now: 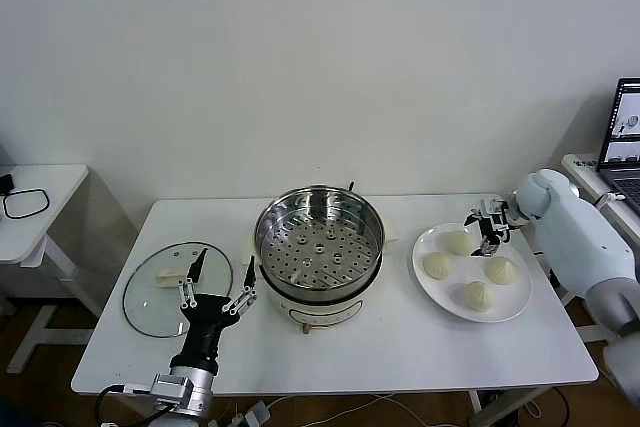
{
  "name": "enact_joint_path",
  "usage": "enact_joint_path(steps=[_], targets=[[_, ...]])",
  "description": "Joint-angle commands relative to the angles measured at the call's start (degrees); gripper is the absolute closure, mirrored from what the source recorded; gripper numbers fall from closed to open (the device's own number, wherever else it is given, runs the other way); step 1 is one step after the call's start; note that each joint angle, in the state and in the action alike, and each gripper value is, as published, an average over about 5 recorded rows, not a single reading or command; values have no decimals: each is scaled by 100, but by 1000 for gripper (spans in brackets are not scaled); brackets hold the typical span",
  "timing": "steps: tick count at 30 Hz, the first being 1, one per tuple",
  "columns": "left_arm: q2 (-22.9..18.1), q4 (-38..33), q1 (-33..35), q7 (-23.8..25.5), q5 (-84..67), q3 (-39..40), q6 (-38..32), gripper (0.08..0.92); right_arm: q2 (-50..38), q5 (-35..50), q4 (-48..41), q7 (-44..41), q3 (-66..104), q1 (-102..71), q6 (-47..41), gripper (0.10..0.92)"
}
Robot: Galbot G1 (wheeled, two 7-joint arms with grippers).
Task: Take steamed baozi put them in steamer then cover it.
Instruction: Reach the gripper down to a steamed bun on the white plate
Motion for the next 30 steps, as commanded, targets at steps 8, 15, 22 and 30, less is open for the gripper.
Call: enact_joint_path(steps=[8,15,22,30], targets=[[-21,-17,39,-3,35,45,-43,177,317,-594,-467,296,141,111,34,203],[-26,-25,55,-5,56,35,-76,177,413,-640,-555,316,148,114,13,203],[-28,-43,54,-6,57,11,-85,177,471,-769,-619,277,158,121,-24,203],[-39,-46,46,-12,57,16,-95,177,447,-808,-616,259,155,106,-43,259]])
